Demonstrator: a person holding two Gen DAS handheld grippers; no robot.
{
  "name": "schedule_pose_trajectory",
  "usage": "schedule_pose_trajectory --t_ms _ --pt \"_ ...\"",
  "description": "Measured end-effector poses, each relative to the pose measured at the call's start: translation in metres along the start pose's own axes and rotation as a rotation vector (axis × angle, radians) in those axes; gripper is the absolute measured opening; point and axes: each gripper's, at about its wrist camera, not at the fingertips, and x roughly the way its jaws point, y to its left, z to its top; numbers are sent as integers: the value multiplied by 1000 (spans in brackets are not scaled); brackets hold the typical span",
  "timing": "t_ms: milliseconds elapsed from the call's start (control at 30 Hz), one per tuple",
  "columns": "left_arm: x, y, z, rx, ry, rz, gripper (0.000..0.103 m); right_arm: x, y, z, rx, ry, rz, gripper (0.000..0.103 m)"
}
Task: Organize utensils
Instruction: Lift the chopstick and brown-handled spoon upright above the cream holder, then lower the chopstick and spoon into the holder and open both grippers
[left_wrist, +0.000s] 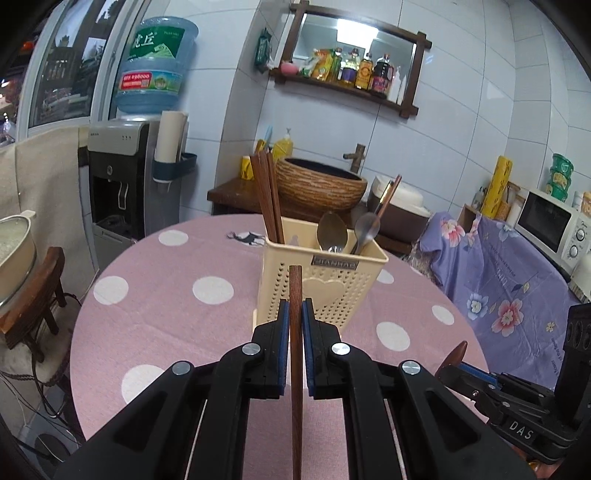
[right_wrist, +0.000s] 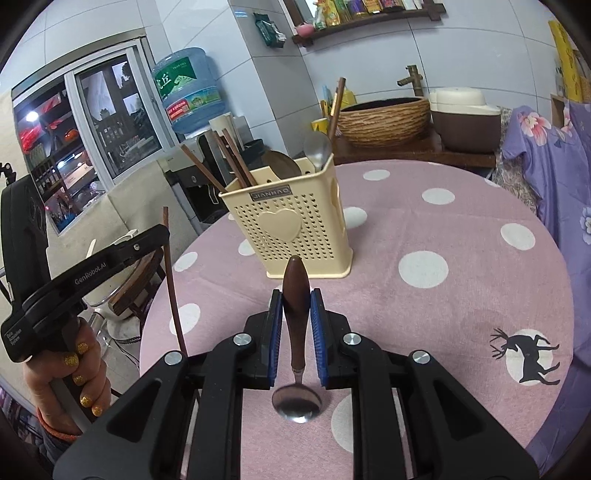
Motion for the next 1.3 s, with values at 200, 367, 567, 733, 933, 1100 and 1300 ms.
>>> schedule_pose_trajectory --t_ms 200,367,567,733,933,1100,1300 --pt "-6 2 5 -11 -29 2 8 -1 8 5 -14 -26 -16 16" --pt "-13 2 11 -13 -61 0 8 2 12 9 -20 -26 -26 16" --pt "-14 0 13 -13 -72 -2 8 6 13 9 -31 -18 -34 16" --pt "-14 1 16 -14 -78 -7 8 6 15 12 -42 -14 -34 16" --pt "-18 1 31 -11 -98 -27 8 2 21 30 -70 -29 -22 16" --pt "-24 -7 63 3 -138 -63 8 -7 35 68 -126 -79 -18 16" --pt "-36 -21 122 31 -230 -73 8 -16 49 137 -165 -169 -38 16"
